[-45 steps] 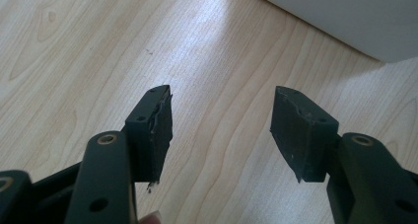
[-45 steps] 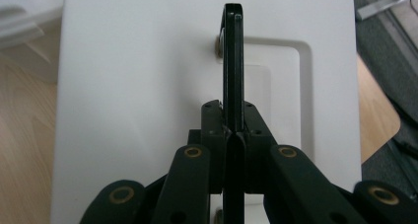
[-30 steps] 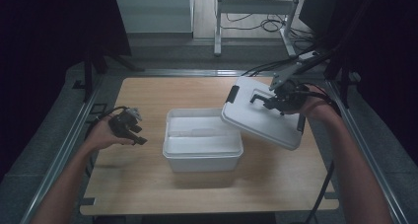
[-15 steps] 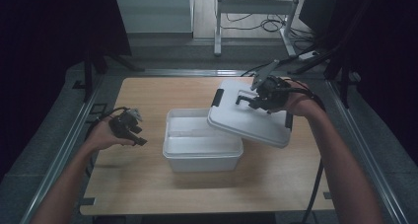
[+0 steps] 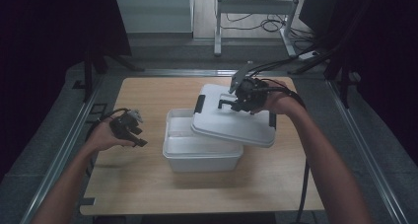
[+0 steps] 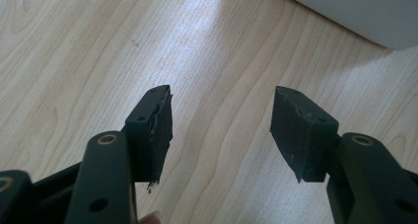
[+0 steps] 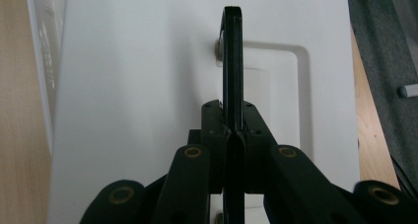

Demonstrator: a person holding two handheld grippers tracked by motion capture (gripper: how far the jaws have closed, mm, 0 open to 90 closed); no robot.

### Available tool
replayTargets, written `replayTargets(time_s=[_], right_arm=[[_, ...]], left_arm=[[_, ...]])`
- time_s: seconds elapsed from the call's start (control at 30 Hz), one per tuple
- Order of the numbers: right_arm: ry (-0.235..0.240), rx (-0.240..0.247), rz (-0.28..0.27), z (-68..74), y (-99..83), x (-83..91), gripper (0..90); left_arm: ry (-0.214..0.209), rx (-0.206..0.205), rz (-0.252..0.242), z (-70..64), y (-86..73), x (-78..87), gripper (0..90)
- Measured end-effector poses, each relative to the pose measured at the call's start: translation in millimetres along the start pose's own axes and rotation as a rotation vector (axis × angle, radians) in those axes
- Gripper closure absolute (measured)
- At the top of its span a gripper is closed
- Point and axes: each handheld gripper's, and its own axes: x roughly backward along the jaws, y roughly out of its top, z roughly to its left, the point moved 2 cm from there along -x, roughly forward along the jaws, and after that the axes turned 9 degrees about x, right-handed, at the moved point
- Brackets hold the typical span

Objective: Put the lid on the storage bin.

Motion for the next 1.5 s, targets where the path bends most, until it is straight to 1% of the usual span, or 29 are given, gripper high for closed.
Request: replayTargets(time_s=[0.03,0.2,0.37,0.43,0.53,0.57,0.6,0.63,1.0,1.17,1.4,1.43,1.5], right_arm=[[0.005,0.008,-0.004,0.6,5.3,-1.5,83.7],[0.024,0.032,-0.023,1.4,18.2,-6.1,83.7],[0.049,0.049,-0.017,5.0,31.7,-14.7,83.7],[0.056,0.062,-0.021,5.9,36.7,-18.1,83.7],[0.064,0.064,-0.029,7.5,40.7,-21.0,83.7],[0.077,0.071,-0.035,8.5,43.8,-24.3,83.7],[0.079,0.072,-0.036,9.3,45.1,-26.4,83.8],[0.084,0.075,-0.036,10.1,46.4,-28.8,83.7],[0.111,0.099,-0.041,14.2,58.3,-48.4,83.7],[0.122,0.107,-0.054,15.9,63.3,-54.3,83.7],[0.136,0.113,-0.051,18.2,64.9,-60.5,83.7],[0.144,0.117,-0.053,19.6,65.1,-62.6,83.6],[0.146,0.121,-0.052,21.1,65.6,-64.0,83.6]], left_arm=[[-0.002,0.006,0.002,-0.6,-0.5,-0.7,41.5],[-0.003,0.004,0.006,-0.7,0.0,-0.7,41.5],[-0.002,0.001,0.004,-2.0,1.2,-0.6,41.5],[-0.002,-0.001,0.007,-2.4,1.4,-0.5,41.5],[-0.005,-0.001,0.009,-2.7,1.2,-0.6,41.5],[-0.006,-0.001,0.01,-2.3,0.7,-0.9,41.5],[-0.004,0.005,0.006,-2.3,0.4,-1.3,41.5],[-0.005,0.001,0.004,-1.8,0.1,-1.9,41.5],[-0.009,0.001,0.017,-1.6,-1.9,-5.4,41.5],[-0.009,0.001,0.021,-1.5,-2.3,-5.9,41.5],[-0.013,0.004,0.023,-1.1,-3.7,-7.0,41.7],[-0.013,0.003,0.029,-1.2,-3.9,-7.4,41.6],[-0.014,0.002,0.031,-1.0,-4.3,-8.4,41.6]])
